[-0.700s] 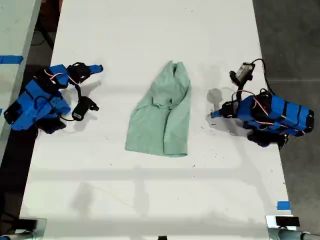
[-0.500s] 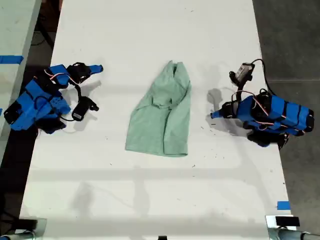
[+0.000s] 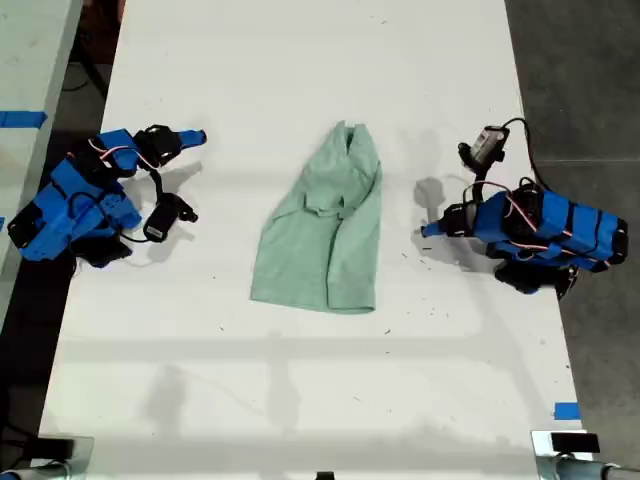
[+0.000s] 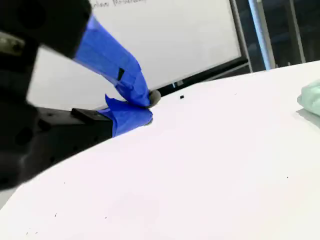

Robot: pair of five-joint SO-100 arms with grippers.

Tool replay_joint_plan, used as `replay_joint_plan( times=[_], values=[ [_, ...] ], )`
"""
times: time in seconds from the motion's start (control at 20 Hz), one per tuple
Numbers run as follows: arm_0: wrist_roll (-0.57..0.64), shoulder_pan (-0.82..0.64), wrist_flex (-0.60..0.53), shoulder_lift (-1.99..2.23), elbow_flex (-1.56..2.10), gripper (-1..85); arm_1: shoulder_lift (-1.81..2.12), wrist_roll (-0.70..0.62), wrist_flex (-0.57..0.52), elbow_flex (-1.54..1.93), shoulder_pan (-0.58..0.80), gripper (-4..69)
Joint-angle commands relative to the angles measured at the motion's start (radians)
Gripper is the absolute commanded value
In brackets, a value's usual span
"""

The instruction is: Fold t shirt

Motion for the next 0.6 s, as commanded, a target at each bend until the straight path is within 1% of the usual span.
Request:
replay_joint_plan(
  times=[0.0,0.15,0.25,0.35,0.45,0.55],
  values=[
    [-0.012,0.011,-0.011,0.008,0.037,-0.2,0.012,0.009,-0.006,0.054,-0.009,2.9],
    [-0.012,0.011,-0.011,0.008,0.037,-0.2,0.012,0.009,-0.006,0.054,-0.009,2.9],
    [0.009,0.041,0.012,0.009,-0.009,-0.3,0.012,0.011,-0.006,0.054,-0.009,2.9],
    [0.015,0.012,0.057,-0.052,-0.112,-0.3,0.012,0.011,-0.006,0.054,-0.003,2.9],
    [0.031,0.046,0.066,-0.434,-0.350,-0.3,0.012,0.009,-0.006,0.054,0.002,2.9],
    [0.067,0.072,0.112,-0.790,-0.632,-0.3,0.012,0.011,-0.006,0.054,0.000,2.9]
  ],
)
